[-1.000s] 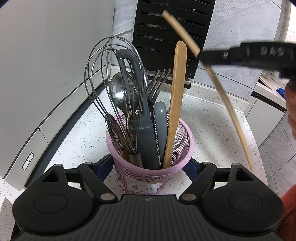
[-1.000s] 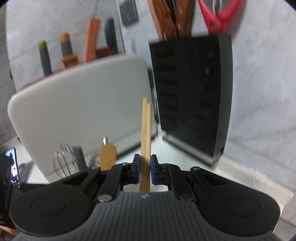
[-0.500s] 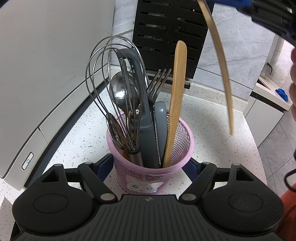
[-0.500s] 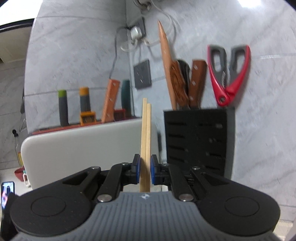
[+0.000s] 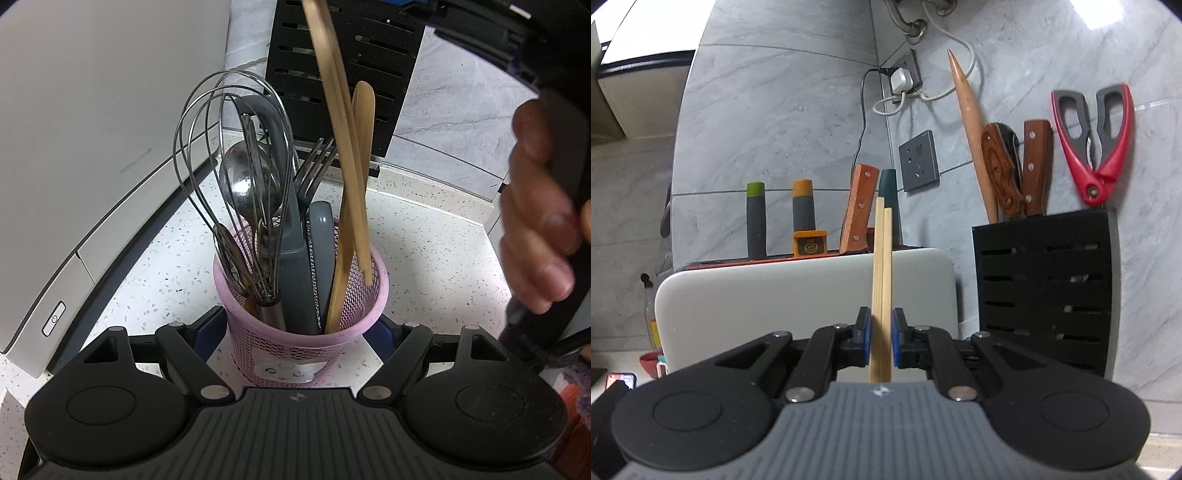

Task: Organize utensils
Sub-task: 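Lift the wooden chopsticks with the right gripper toward the pink cup, then lower the chopsticks into the pink cup held by the left gripper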

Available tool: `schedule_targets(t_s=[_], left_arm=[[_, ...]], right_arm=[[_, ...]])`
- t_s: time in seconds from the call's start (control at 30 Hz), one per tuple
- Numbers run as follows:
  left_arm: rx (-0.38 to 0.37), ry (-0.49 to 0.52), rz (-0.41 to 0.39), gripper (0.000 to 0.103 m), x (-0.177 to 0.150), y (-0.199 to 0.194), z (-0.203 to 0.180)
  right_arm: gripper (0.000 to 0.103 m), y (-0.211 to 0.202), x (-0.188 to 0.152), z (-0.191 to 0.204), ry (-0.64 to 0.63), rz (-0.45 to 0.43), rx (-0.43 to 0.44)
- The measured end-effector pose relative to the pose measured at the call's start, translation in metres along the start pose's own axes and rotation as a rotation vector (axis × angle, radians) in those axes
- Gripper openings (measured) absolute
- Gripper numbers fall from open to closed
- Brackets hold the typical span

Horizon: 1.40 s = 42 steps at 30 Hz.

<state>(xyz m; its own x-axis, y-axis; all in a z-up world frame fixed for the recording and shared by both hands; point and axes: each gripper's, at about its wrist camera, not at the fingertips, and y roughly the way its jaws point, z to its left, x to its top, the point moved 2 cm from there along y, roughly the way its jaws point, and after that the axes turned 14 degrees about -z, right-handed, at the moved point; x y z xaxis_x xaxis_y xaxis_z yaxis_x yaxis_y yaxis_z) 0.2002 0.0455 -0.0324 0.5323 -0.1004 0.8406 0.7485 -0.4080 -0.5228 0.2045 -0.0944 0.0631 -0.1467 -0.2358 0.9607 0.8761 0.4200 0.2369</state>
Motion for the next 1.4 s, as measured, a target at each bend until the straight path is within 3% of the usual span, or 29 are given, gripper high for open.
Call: schedule_targets(t_s=[0.5,0.9,1.13,1.17,1.2,1.4], left_arm=[[0.0,0.0,0.001,0.092,0.0,0.0,0.0],[-0.002,-0.001,0.0,0.092,0.0,0.0,0.0],[-0.002,-0.001,-0.001,0.092,0.0,0.0,0.0],[-0.001,-0.001,-0.001,0.092,0.0,0.0,0.0],[-0.001,-0.001,-0.002,0.092,0.0,0.0,0.0],[-0.002,-0.001,-0.001,0.092,0.0,0.0,0.0]], right_arm=[[0.008,-0.042,0.002,-0.003,-0.034,0.024,0.049],[0.008,-0.068,-0.001,-0.025,0.086,0.185,0.101],[0.008,-0.068,-0.006,-0.025,0.135,0.21,0.154],[0.0,-0.066,-0.006,-0.026,0.156,0.224,0.173],[0.0,-0.064,-0.008,-0.025,0.162,0.248,0.193],[0.0,-0.06,-0.028,-0.02,0.102,0.343,0.164]])
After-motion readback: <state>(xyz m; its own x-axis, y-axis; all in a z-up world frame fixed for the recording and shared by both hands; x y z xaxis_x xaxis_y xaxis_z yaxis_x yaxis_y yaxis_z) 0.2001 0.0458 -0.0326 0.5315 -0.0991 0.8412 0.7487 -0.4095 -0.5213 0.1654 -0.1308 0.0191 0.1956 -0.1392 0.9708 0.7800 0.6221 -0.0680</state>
